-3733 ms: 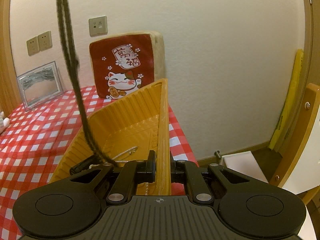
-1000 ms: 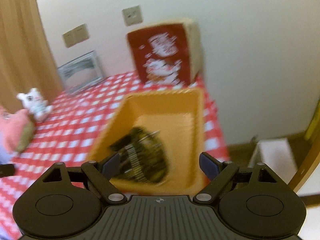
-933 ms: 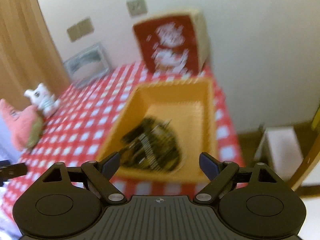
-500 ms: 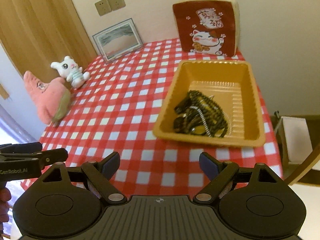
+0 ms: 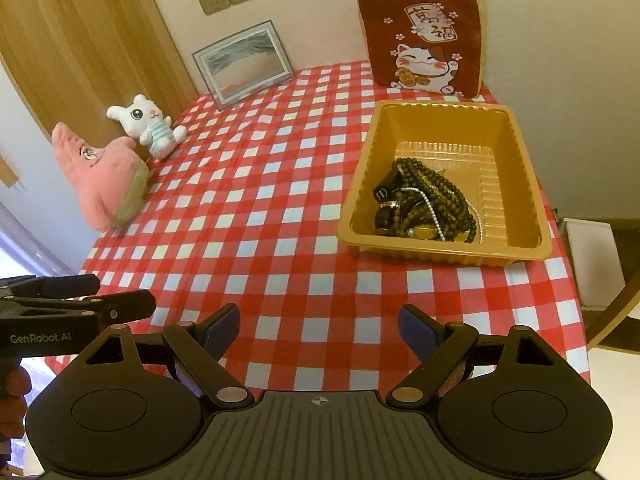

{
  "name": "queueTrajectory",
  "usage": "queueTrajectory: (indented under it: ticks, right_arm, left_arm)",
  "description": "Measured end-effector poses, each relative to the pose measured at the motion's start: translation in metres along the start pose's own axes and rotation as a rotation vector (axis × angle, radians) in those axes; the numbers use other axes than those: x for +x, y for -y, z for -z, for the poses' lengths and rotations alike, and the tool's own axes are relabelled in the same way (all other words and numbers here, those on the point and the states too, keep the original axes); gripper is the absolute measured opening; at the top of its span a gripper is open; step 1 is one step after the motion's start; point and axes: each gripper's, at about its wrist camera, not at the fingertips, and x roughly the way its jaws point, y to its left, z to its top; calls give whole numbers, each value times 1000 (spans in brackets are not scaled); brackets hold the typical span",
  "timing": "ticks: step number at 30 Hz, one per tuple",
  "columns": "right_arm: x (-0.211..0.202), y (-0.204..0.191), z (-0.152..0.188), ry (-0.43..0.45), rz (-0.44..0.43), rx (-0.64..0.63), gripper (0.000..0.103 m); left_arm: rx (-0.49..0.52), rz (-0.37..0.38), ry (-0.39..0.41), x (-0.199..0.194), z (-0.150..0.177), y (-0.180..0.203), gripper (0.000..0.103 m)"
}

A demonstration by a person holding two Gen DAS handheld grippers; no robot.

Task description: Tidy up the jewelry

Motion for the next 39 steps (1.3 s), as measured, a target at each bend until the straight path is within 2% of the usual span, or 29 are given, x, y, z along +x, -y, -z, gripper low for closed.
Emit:
queueTrajectory:
  ticks: [39]
  right_arm:
    - [-3, -1, -2, 3, -8, -26, 86]
  left_arm:
    - [5, 5, 18, -8, -1, 7, 87]
